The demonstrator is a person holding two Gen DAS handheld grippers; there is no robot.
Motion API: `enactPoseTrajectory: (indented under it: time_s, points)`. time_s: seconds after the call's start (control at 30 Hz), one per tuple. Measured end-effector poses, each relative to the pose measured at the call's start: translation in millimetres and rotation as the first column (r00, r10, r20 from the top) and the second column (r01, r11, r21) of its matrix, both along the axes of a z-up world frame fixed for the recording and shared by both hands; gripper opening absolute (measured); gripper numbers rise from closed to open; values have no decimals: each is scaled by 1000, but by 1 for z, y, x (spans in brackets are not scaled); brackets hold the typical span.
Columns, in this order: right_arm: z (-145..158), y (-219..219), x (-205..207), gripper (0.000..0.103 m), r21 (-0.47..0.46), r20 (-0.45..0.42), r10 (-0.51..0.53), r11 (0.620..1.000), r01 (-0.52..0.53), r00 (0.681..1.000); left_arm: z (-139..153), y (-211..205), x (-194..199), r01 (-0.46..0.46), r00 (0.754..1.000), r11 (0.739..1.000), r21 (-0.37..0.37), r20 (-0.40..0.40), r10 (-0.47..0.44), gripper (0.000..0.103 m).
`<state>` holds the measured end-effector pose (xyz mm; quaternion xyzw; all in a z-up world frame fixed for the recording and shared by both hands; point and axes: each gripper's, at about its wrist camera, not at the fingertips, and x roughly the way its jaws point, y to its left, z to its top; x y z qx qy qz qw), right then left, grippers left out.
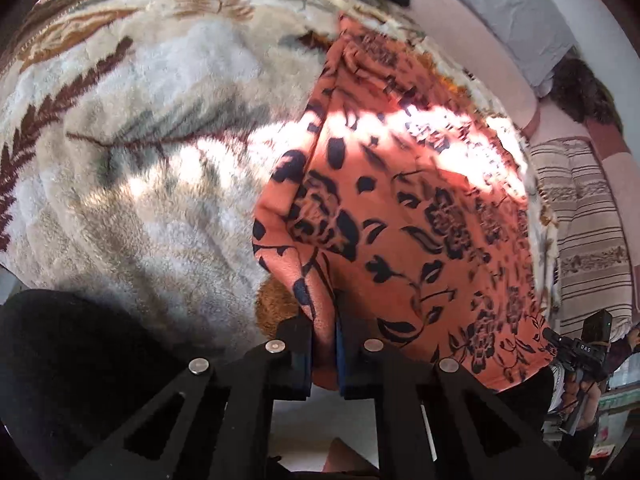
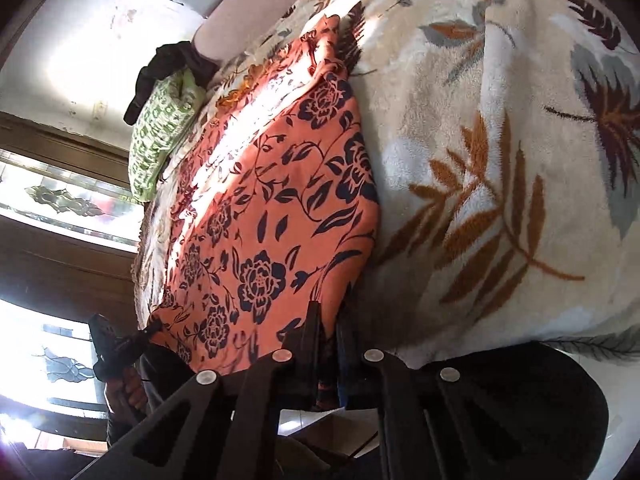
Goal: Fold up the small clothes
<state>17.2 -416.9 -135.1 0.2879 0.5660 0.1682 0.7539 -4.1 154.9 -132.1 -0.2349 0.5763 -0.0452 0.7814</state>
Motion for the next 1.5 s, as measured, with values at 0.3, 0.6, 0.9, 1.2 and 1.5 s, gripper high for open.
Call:
enactPoseTrajectory:
  time_s: [0.3,0.6,0.9,1.2,1.5]
  points:
    - [8,-3,43,5,130,5,-22,991,22,1000,70,-10,63,70,990,996,-57,129,-62,9]
    - [115,-20,198,16,215,243,-167,970,115,955,158,-33,202,137,932,990,-13,341,-125,9]
    - [10,14,30,94,305,-90,-78,947,102,993,125,-27,173,136,936,991,13,327,-132,9]
    - [-49,54,10,14,277,-144,-120,948,157,982,123,-24,148,116,936,992,55,329,-128,9]
    - [14,46,10,6,348,46,-128,932,104,991,132,-21,91,151,911,985,82,376,-171,9]
